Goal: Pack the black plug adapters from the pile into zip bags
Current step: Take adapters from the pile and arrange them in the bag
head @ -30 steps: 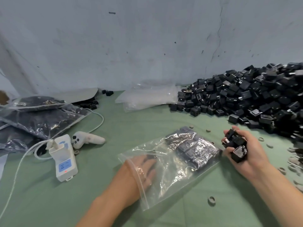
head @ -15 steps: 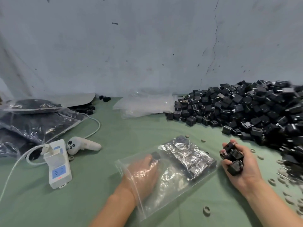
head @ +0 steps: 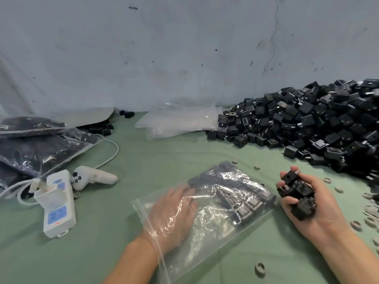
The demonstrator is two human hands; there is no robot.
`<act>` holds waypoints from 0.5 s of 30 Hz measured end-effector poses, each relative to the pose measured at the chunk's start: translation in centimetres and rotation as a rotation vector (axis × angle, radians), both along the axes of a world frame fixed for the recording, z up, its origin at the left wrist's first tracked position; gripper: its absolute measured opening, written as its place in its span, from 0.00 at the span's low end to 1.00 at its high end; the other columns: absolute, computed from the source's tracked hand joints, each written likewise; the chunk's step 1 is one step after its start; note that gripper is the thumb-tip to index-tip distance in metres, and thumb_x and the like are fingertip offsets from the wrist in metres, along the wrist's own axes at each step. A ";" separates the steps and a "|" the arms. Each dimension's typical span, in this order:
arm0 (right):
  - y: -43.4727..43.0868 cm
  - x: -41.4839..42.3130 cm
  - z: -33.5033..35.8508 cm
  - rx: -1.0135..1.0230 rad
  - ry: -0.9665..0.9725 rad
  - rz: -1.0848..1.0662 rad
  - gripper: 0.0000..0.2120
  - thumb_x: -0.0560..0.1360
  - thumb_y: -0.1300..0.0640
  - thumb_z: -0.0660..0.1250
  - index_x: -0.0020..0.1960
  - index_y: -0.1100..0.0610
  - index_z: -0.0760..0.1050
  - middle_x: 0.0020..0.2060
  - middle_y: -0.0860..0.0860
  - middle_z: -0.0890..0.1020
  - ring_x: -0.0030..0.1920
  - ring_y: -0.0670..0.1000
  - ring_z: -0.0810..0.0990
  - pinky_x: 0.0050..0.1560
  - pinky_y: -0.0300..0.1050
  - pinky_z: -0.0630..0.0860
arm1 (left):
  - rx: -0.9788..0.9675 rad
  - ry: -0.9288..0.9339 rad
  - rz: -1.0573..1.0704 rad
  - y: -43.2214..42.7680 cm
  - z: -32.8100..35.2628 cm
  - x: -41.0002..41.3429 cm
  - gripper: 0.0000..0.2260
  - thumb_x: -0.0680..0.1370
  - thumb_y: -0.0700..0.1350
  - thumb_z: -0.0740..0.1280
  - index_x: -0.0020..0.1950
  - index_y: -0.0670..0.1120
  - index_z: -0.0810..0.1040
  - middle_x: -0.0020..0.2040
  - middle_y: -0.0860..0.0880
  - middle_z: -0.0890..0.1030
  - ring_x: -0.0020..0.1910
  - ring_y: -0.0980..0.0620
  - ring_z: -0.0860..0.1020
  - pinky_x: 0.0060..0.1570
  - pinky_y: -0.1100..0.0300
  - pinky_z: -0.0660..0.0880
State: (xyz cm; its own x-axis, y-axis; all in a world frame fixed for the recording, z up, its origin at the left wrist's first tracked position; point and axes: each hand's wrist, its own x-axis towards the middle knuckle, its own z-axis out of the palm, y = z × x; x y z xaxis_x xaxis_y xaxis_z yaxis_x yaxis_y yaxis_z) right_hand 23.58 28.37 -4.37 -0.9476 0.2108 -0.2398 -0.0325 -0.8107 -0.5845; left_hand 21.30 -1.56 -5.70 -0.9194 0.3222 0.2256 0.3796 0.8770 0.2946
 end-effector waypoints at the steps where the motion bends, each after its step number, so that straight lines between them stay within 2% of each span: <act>1: -0.1 -0.1 0.2 -0.008 -0.005 0.011 0.06 0.78 0.55 0.63 0.53 0.51 0.77 0.47 0.51 0.83 0.39 0.48 0.79 0.22 0.34 0.68 | -0.021 0.007 0.012 0.1 0.0 -0.1 0.20 0.84 0.57 0.50 0.76 0.57 0.64 0.74 0.59 0.67 0.71 0.59 0.65 0.70 0.64 0.59; 4: -0.5 -0.3 0.9 -0.050 -0.018 0.021 0.06 0.77 0.55 0.63 0.52 0.52 0.77 0.47 0.51 0.82 0.40 0.48 0.79 0.23 0.34 0.68 | -0.087 0.019 0.011 0.2 -0.3 0.1 0.21 0.85 0.55 0.50 0.79 0.55 0.60 0.77 0.57 0.63 0.74 0.56 0.61 0.74 0.61 0.55; 7: -1.1 -0.5 1.6 -0.113 -0.016 0.012 0.06 0.76 0.57 0.62 0.49 0.53 0.77 0.47 0.51 0.81 0.40 0.48 0.79 0.23 0.33 0.68 | -0.107 -0.001 0.039 -0.1 -0.7 0.7 0.21 0.85 0.54 0.52 0.79 0.56 0.57 0.78 0.59 0.59 0.76 0.58 0.59 0.76 0.60 0.52; 10: -1.7 -0.7 2.0 -0.163 0.004 0.013 0.07 0.75 0.59 0.62 0.51 0.53 0.76 0.48 0.51 0.80 0.40 0.48 0.78 0.23 0.33 0.69 | 0.152 0.020 0.002 -0.2 -0.5 1.3 0.19 0.83 0.52 0.57 0.75 0.58 0.66 0.74 0.61 0.67 0.73 0.61 0.65 0.76 0.58 0.58; 12: -2.2 -0.9 2.3 -0.163 0.020 0.035 0.09 0.72 0.59 0.64 0.52 0.53 0.74 0.49 0.52 0.79 0.40 0.47 0.78 0.23 0.33 0.69 | 0.337 0.021 -0.030 -0.4 -0.2 1.8 0.17 0.82 0.50 0.61 0.70 0.59 0.73 0.69 0.63 0.73 0.68 0.67 0.69 0.72 0.67 0.61; 13: -2.5 -1.0 2.4 -0.157 0.025 0.048 0.11 0.72 0.59 0.65 0.53 0.53 0.74 0.49 0.52 0.79 0.40 0.47 0.78 0.23 0.33 0.68 | 0.417 -0.001 -0.046 -0.7 -0.1 1.9 0.14 0.82 0.46 0.63 0.66 0.58 0.77 0.66 0.63 0.76 0.66 0.67 0.71 0.70 0.68 0.64; 15: -3.3 -1.2 2.7 -0.138 0.027 0.079 0.12 0.73 0.58 0.65 0.57 0.54 0.72 0.50 0.52 0.80 0.40 0.47 0.78 0.23 0.33 0.68 | 0.500 -0.063 -0.032 -1.7 0.5 2.4 0.14 0.79 0.42 0.65 0.55 0.60 0.83 0.58 0.59 0.82 0.59 0.62 0.79 0.66 0.59 0.72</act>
